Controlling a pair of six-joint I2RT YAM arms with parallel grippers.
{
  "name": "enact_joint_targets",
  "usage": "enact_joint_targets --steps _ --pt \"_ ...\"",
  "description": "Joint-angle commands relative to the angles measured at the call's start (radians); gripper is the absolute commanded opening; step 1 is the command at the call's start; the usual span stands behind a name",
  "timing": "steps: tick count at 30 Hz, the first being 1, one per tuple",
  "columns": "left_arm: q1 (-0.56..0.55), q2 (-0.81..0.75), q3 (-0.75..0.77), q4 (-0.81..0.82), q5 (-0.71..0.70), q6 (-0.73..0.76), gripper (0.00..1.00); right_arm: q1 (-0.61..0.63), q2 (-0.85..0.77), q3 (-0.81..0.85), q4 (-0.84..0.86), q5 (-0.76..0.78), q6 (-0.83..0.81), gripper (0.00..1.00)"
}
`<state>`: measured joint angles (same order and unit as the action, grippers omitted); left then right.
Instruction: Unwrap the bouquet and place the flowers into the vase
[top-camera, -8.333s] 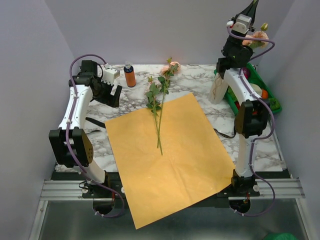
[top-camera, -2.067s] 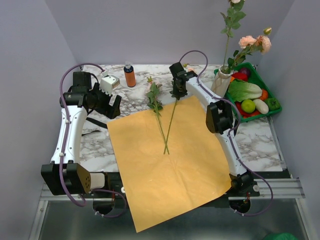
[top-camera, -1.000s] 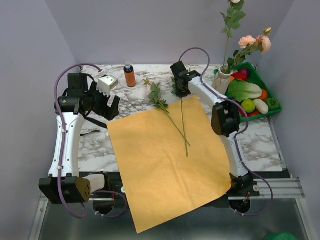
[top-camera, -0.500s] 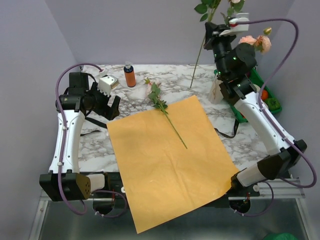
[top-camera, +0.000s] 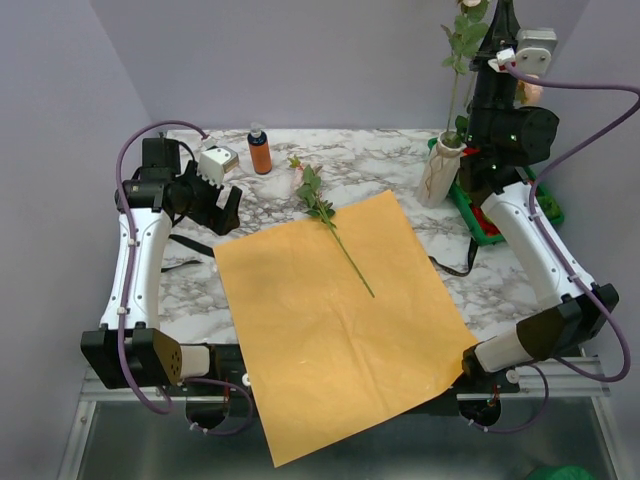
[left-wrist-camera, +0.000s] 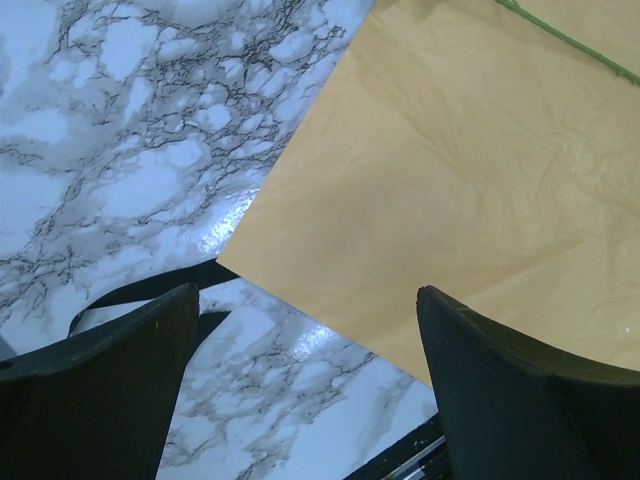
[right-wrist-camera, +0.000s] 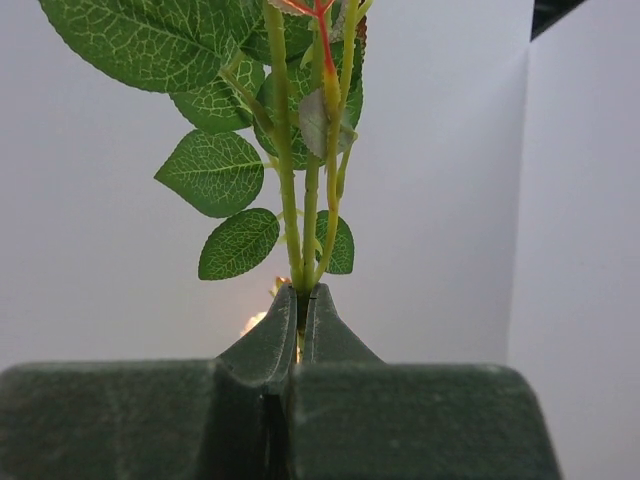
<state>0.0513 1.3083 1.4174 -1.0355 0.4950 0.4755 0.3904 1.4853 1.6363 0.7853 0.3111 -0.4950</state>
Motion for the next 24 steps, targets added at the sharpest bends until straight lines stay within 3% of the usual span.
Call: enact_joint_targets --steps 1,12,24 --pt "0.004 0.016 0.032 -0.001 0.016 0.009 0.99 -0.038 -0.023 -0.049 0.034 0.040 0.008 0.01" --pt "0.004 0.034 0.025 0.014 0.017 0.005 0.99 -0.096 -0.040 -0.154 0.003 0.040 0.183 0.01" --pt "0.004 0.029 0.009 0.025 0.013 0.003 0.99 -0.101 -0.057 -0.133 -0.076 0.043 0.271 0.01"
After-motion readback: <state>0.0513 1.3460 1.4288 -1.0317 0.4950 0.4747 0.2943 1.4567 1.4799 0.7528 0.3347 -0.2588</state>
